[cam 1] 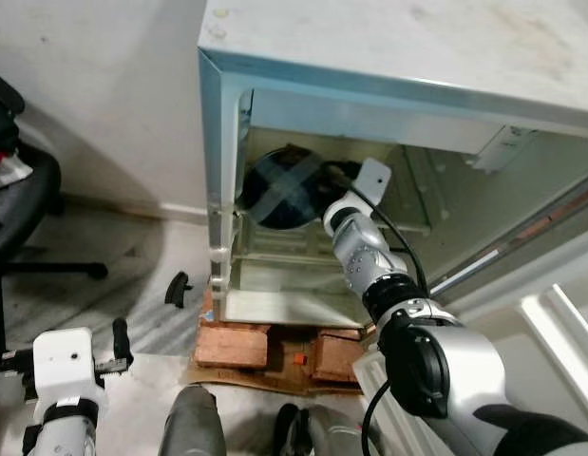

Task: Restocking fridge

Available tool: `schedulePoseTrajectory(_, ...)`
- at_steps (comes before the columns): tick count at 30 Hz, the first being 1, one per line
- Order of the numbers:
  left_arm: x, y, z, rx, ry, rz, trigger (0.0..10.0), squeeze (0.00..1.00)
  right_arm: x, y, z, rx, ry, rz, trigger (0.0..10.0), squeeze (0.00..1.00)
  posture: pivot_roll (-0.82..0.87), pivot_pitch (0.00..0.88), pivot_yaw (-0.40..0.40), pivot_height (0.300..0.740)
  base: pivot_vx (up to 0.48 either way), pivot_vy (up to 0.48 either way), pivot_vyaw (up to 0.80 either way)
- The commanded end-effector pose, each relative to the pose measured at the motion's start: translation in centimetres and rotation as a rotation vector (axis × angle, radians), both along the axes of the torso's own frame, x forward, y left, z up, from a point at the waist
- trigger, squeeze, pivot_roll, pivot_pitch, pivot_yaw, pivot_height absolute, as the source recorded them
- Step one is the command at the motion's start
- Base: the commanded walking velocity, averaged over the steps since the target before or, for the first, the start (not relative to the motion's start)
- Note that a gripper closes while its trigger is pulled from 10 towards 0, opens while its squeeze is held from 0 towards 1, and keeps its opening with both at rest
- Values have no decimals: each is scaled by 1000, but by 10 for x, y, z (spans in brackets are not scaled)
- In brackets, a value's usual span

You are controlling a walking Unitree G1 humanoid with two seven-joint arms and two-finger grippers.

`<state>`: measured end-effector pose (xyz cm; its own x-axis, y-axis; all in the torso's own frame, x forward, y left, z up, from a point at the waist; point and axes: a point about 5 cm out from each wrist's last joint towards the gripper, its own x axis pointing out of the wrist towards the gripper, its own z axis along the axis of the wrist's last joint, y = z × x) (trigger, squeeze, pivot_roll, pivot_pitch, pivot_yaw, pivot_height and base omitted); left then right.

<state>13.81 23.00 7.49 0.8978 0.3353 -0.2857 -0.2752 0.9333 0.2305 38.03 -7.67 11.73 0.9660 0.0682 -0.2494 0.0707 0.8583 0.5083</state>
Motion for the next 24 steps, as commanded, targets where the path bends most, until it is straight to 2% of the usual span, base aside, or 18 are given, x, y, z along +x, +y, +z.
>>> schedulePoseTrajectory(1,-3,-1,1,4,4,7,10000,0,1,-7,-2,9,21,-47,10000,0,472,250,-180,740,0,0,0)
schedulePoseTrajectory(2,-5,-2,1,0,9,13,10000,0,-2,-9,-9,90,80,-114,10000,0,475,259,-183,740,0,0,0)
schedulePoseTrajectory(3,-6,-3,1,-1,11,16,10000,0,-4,-10,-13,118,105,-136,10000,0,476,263,-184,740,0,0,0)
schedulePoseTrajectory(10,-9,-4,2,-8,21,22,10000,0,-7,-4,-19,159,161,-170,10000,0,477,276,-191,740,0,0,0)
schedulePoseTrajectory(13,-11,-6,2,-16,29,28,10000,0,-9,8,-19,241,203,-189,10000,0,474,281,-198,740,0,0,0)
schedulePoseTrajectory(15,-11,-7,2,-17,31,29,10000,0,-10,11,-19,260,210,-191,10000,0,474,281,-198,740,0,0,0)
schedulePoseTrajectory(18,-13,-8,2,-37,37,53,10000,0,-12,28,-16,355,244,-189,10000,0,479,283,-204,740,0,0,0)
schedulePoseTrajectory(24,-13,-9,2,-40,38,56,10000,0,-13,39,-14,417,258,-176,10000,0,478,284,-210,740,0,0,0)
